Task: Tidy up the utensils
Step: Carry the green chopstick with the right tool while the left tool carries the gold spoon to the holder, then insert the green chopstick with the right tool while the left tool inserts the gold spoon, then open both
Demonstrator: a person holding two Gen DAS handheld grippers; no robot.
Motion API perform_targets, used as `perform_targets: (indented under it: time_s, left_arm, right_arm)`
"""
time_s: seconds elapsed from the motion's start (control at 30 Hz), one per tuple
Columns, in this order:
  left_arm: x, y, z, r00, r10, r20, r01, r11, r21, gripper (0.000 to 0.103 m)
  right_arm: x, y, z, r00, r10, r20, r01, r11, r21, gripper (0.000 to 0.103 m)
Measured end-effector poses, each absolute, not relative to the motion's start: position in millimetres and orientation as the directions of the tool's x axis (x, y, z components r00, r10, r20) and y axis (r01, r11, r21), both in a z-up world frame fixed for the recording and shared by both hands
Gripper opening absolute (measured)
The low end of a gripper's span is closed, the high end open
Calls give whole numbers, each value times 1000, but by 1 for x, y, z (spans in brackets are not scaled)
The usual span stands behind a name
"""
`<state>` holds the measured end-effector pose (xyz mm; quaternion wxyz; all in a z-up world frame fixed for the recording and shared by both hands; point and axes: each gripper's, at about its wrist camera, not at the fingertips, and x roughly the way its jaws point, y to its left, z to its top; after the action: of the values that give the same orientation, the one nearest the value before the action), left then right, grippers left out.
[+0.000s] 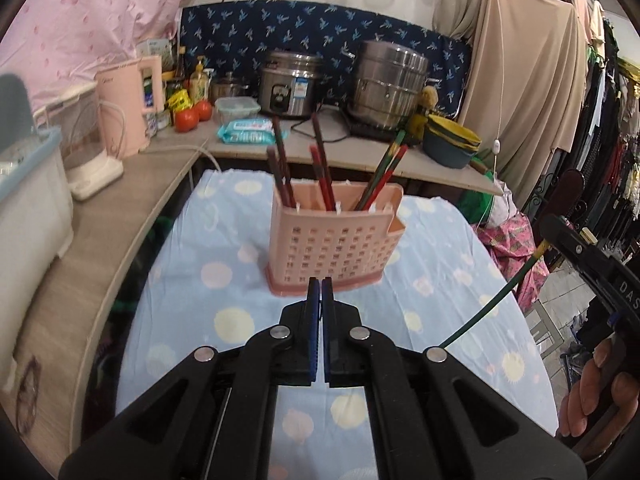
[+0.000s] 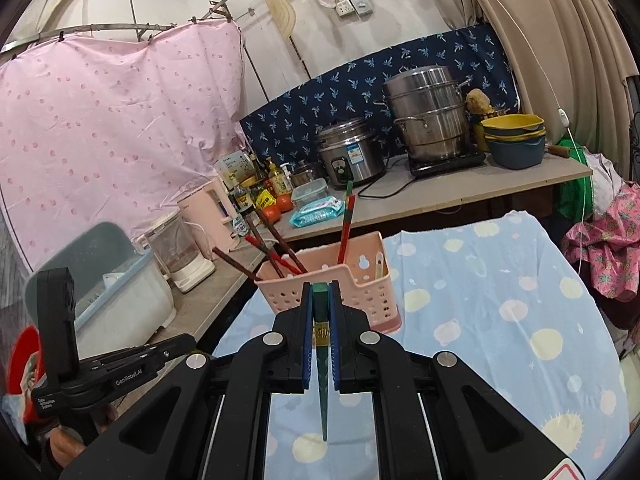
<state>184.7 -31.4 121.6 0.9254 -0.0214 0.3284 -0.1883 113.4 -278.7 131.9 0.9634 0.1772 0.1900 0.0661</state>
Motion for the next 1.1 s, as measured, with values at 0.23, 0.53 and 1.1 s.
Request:
perform_targets:
  time_s: [0.23,0.53,1.1]
  left_arm:
    - [219,-43,175,785,-342,-516,336,936,-109,1]
    - [273,-50,190,809,-295,-509,296,952,-81,1]
    - [315,-60,144,767,-271,-581,259,960,-106,4]
  right_arm:
    - [150,-289,184,961,153,-228,-66,935,349,7]
    - [202,-296,229,988,101,-116,-54,933,355,7]
    - [272,-278,156,935,147,-323,-35,943,330,7]
